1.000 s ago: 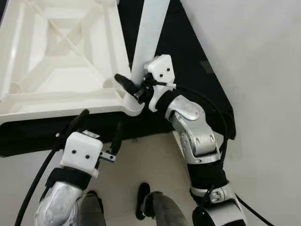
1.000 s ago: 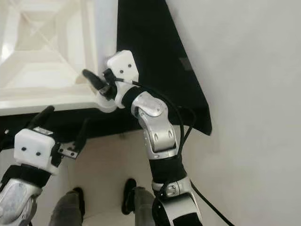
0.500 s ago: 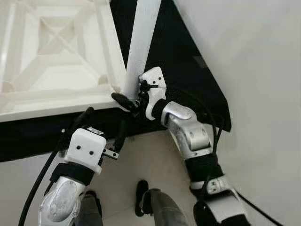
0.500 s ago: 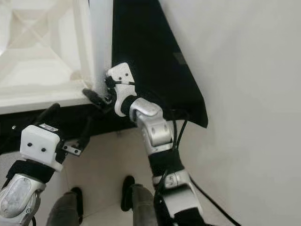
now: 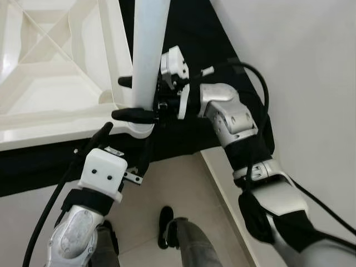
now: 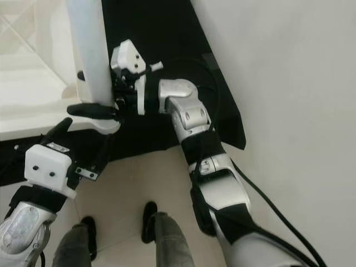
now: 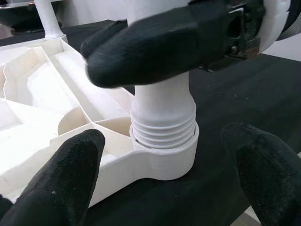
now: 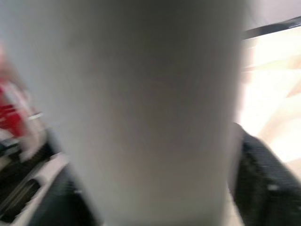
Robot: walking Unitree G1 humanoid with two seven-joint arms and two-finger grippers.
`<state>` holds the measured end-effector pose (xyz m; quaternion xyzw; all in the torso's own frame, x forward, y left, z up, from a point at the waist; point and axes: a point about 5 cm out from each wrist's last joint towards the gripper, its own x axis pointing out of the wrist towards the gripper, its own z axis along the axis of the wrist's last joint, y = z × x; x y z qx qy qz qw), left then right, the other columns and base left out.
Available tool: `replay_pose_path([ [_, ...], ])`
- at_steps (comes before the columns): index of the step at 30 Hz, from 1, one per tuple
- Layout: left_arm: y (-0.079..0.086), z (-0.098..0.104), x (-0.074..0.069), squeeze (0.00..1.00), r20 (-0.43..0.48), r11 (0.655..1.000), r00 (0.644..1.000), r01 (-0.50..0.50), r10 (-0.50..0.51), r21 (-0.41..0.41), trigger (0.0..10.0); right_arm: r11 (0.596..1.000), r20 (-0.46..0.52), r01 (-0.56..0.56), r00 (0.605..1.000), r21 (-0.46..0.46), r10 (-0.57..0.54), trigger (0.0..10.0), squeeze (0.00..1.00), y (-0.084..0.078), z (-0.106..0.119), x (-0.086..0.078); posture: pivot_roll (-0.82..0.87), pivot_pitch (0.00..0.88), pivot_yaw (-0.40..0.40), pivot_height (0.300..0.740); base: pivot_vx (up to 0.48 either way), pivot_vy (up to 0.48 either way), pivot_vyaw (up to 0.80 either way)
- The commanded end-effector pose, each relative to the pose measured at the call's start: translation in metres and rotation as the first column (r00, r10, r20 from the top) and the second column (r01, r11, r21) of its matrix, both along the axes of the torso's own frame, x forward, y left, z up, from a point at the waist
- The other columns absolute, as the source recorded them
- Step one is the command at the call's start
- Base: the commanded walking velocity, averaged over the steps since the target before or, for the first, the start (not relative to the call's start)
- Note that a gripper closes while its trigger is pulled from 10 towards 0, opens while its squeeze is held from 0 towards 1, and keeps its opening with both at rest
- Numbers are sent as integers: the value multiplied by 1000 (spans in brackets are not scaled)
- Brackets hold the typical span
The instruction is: Building children table
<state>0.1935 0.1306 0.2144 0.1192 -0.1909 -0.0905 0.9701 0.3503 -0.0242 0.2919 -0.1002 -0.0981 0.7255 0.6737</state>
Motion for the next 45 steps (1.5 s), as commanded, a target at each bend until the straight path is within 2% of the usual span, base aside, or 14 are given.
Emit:
replay_pose_path([
  [1, -1, -5, -2, 0, -24, 1000, 1000, 4, -4, -5, 10000, 998, -3, -66, 998, -9, 66, 0, 0, -4, -1, 0, 227, 351, -227, 740, 0, 0, 0],
  [9, -1, -5, -3, 0, -26, 1000, 1000, 3, -3, -1, 10000, 997, 12, -46, 999, -56, 47, 0, 0, -10, -5, 7, 228, 350, -228, 740, 0, 0, 0],
  [13, 0, -6, -5, 0, -32, 1000, 999, -4, 4, -3, 10000, 963, 55, 227, 974, -147, -221, 0, 0, -27, -35, 19, 223, 359, -236, 740, 0, 0, 0],
  [15, 2, -8, -9, 0, -41, 1000, 999, -15, 15, -8, 10000, 821, -24, 552, 828, -147, -561, 0, 0, -42, -70, 25, 221, 364, -231, 740, 0, 0, 0],
  [16, 3, -8, -10, 0, -48, 1000, 999, -18, 17, -11, 10000, 624, -75, 769, 620, -140, -781, 0, 0, -53, -93, 21, 223, 379, -217, 740, 0, 0, 0],
  [18, 4, -9, -12, 0, -59, 1000, 998, -16, 15, -16, 10000, 447, -85, 881, 439, -158, -895, 0, 0, -64, -125, -9, 223, 386, -213, 740, 0, 0, 0],
  [22, 4, -10, -12, 0, -63, 1000, 998, -14, 12, -17, 10000, 428, -111, 887, 415, -170, -903, 0, 0, -60, -131, -20, 213, 377, -212, 740, 0, 0, 0],
  [30, 10, -11, -10, 0, -65, 999, 997, -35, 33, -29, 10000, 529, -132, 839, 515, -126, -847, 1333, 0, -34, -115, -9, 207, 364, -223, 740, 0, 0, 0],
  [31, 10, -12, -10, 0, -66, 999, 997, -40, 38, -33, 10000, 531, -118, 839, 519, -119, -847, 10000, 0, -34, -109, -3, 205, 363, -227, 740, 0, 0, 0],
  [33, 9, -12, -11, 0, -66, 998, 997, -42, 40, -38, 10000, 521, -120, 848, 510, -93, -852, 10000, 0, -34, -99, -1, 204, 363, -232, 740, 0, 0, 0],
  [34, 8, -12, -11, 0, -67, 998, 997, -43, 40, -42, 10000, 523, -136, 850, 512, -63, -848, 10000, 1000, -34, -89, 2, 202, 364, -233, 740, 0, 0, 0],
  [39, 6, -12, -11, 0, -67, 998, 997, -39, 36, -50, 10000, 604, -147, 797, 601, 27, -786, 10000, 1000, -33, -62, 10, 205, 366, -237, 740, 0, 0, 0],
  [42, 6, -12, -11, 0, -67, 998, 997, -39, 36, -52, 10000, 712, -115, 698, 716, 81, -689, 10000, 0, -32, -48, 18, 208, 366, -243, 740, 0, 0, 0],
  [45, 6, -13, -12, 0, -68, 998, 997, -41, 37, -53, 10000, 794, -106, 599, 800, 105, -590, 10000, 0, -29, -39, 19, 211, 371, -242, 740, 0, 0, 0],
])
